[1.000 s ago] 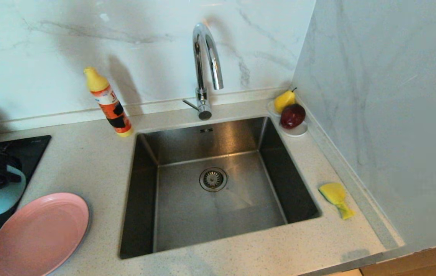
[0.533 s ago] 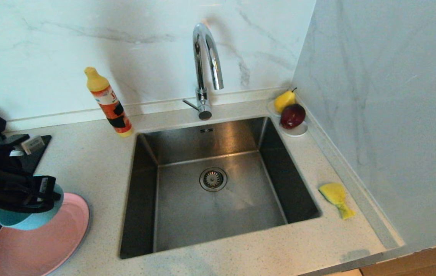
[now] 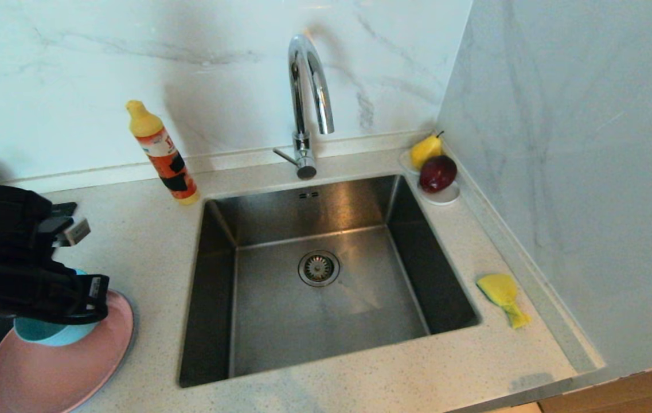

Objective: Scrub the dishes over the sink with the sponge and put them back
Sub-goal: Place the bowl on the plate

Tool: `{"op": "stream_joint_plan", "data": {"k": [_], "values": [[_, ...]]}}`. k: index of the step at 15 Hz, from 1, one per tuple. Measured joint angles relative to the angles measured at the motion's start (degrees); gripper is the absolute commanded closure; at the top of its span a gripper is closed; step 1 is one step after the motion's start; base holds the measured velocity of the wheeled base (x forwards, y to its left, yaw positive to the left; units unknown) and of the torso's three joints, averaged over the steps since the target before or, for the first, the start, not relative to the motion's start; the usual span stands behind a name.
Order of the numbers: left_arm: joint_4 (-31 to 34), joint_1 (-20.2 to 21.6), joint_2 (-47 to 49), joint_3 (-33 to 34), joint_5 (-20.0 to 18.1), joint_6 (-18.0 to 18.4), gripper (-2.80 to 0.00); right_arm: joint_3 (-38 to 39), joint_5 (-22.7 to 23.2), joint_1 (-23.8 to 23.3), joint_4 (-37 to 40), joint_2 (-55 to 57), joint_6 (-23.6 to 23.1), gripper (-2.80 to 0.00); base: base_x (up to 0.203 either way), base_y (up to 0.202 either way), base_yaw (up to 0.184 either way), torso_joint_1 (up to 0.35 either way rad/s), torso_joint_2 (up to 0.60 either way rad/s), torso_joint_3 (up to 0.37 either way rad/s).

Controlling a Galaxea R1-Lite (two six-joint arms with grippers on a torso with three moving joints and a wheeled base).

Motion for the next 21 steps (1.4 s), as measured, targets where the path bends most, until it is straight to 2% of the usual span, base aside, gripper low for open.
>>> {"op": "stream_joint_plan", "data": {"k": [7, 8, 14, 17, 19, 20, 21], "values": [[0.0, 0.0, 1.1, 0.6, 0.5, -0.4, 0.0, 0.0, 0.0, 0.0, 0.0, 0.0, 0.0, 0.0, 0.0, 0.0, 0.0, 0.0, 0.0, 0.0], [0.0, 0.0, 1.1, 0.5, 0.5, -0.4, -2.8, 0.0, 0.0, 0.0, 0.0, 0.0, 0.0, 0.0, 0.0, 0.0, 0.0, 0.0, 0.0, 0.0], [-0.4, -0.1, -0.1, -0.8, -0.3, -3.4, -2.8, 0.0, 0.0, 0.0, 0.0, 0.0, 0.0, 0.0, 0.0, 0.0, 0.0, 0.0, 0.0, 0.0], [-0.8, -0.1, -3.0, -3.4, -0.8, -7.3, -2.8, 0.0, 0.0, 0.0, 0.0, 0.0, 0.0, 0.0, 0.0, 0.0, 0.0, 0.0, 0.0, 0.0], [-0.5, -0.2, -6.4, -6.0, -1.0, -8.6, -2.8, 0.0, 0.0, 0.0, 0.0, 0.0, 0.0, 0.0, 0.0, 0.0, 0.0, 0.0, 0.0, 0.0], [-0.4, -0.2, -8.2, -6.9, -1.1, -8.7, 0.0, 0.0, 0.0, 0.0, 0.0, 0.0, 0.0, 0.0, 0.0, 0.0, 0.0, 0.0, 0.0, 0.0], [-0.4, -0.2, -10.2, -7.5, -1.2, -8.6, 0.0, 0.0, 0.0, 0.0, 0.0, 0.0, 0.0, 0.0, 0.0, 0.0, 0.0, 0.0, 0.0, 0.0]]}}
